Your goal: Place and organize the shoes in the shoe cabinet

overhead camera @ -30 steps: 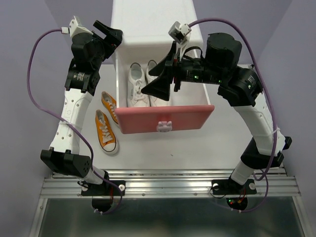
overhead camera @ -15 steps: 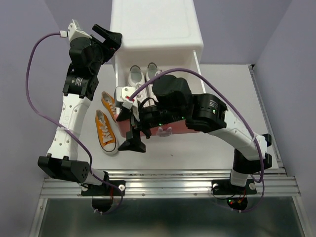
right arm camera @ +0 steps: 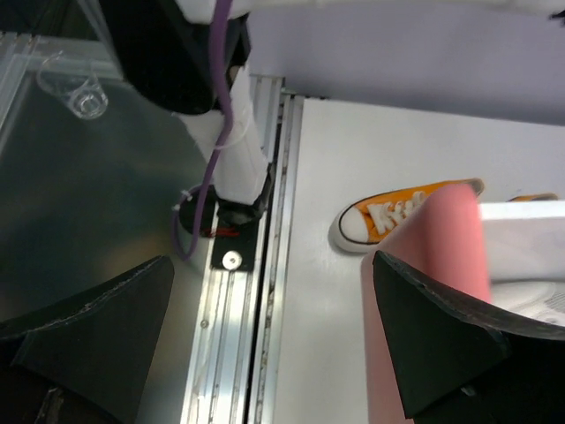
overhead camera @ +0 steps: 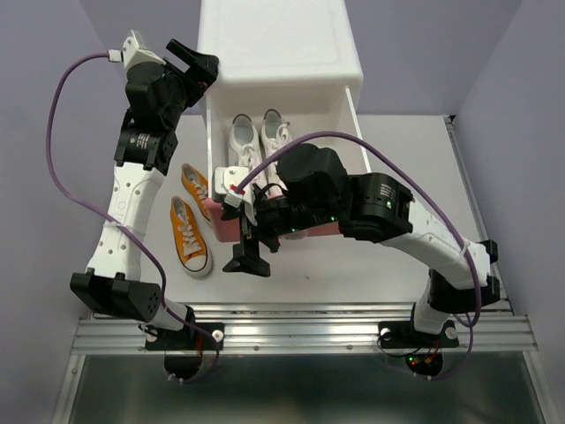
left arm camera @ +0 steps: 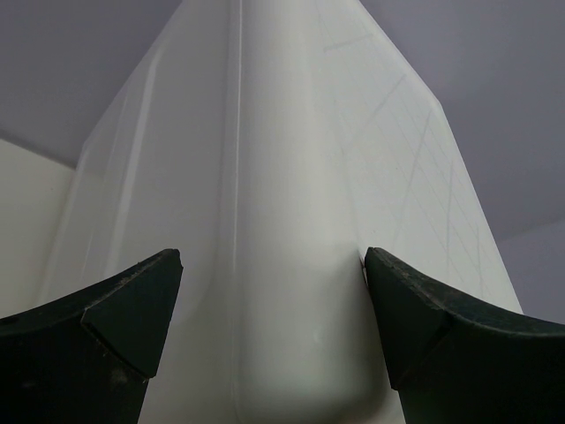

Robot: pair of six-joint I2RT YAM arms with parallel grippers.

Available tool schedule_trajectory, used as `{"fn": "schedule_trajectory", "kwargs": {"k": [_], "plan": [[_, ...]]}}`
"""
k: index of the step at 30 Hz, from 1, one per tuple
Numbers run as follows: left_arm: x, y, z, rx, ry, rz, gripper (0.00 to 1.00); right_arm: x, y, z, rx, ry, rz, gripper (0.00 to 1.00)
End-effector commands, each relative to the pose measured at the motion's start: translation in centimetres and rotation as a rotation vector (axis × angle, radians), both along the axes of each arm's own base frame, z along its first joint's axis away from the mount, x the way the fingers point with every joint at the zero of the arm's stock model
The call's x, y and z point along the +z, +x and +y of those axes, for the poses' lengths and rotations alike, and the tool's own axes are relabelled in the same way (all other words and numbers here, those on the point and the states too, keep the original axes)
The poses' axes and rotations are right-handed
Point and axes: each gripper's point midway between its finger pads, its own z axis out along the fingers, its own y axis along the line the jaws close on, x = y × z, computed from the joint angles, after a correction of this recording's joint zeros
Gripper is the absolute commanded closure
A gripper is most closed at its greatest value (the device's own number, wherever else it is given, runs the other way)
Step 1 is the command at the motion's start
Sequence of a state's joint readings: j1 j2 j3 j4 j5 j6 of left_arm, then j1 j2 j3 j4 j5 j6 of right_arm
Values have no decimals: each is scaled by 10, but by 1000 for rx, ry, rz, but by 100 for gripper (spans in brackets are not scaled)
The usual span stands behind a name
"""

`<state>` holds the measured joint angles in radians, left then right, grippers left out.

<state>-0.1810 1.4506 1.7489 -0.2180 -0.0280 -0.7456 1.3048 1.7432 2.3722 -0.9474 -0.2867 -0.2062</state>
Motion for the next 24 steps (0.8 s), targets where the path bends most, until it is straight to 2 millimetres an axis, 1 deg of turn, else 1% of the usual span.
{"fn": "schedule_trajectory", "kwargs": {"k": [1,2,3,5,7,8,10,11,12,13,14,15,16,17,18,19,20,22,23,24], "plan": [[-169,-33,30,3,282,582,6,-9,-14,-29,-10,-56,17,0],[-168,-34,31,6,280,579,6,-22,-19,-34,-10,-102,16,0],[-170,-35,31,4,280,584,6,-26,-18,-36,-18,-119,14,0],[-174,-37,31,3,279,590,6,-33,-21,-39,-11,-145,13,0],[-175,-39,32,8,274,592,6,-49,-17,-41,-29,-195,8,0],[-174,-40,32,7,271,589,6,-53,-11,-43,-59,-211,-12,0],[-173,-40,33,10,271,586,6,-69,-1,-48,-106,-275,-31,0],[-172,-40,33,12,271,583,6,-73,12,-50,-168,-297,-68,0],[-173,-40,33,14,271,585,6,-78,16,-51,-193,-315,-77,0],[-172,-39,34,15,270,582,6,-77,32,-54,-272,-324,-122,0],[-173,-39,35,17,270,586,6,-78,33,-51,-272,-321,-124,0],[-173,-39,33,13,268,585,6,-78,45,-51,-327,-325,-155,0],[-171,-38,33,10,267,579,6,-70,51,-47,-350,-297,-183,0],[-172,-37,33,9,269,582,6,-67,64,-48,-417,-290,-219,0],[-171,-36,33,11,268,581,6,-64,69,-46,-436,-283,-241,0],[-169,-35,33,12,267,575,6,-56,78,-39,-468,-253,-269,0],[-171,-34,33,13,267,579,6,-51,90,-41,-535,-248,-312,0],[-169,-32,32,12,266,576,6,-43,105,-41,-578,-232,-339,0],[-170,-30,32,10,267,578,6,-37,122,-40,-649,-211,-355,0],[-170,-29,32,8,267,578,6,-34,129,-39,-668,-199,-361,0]]}}
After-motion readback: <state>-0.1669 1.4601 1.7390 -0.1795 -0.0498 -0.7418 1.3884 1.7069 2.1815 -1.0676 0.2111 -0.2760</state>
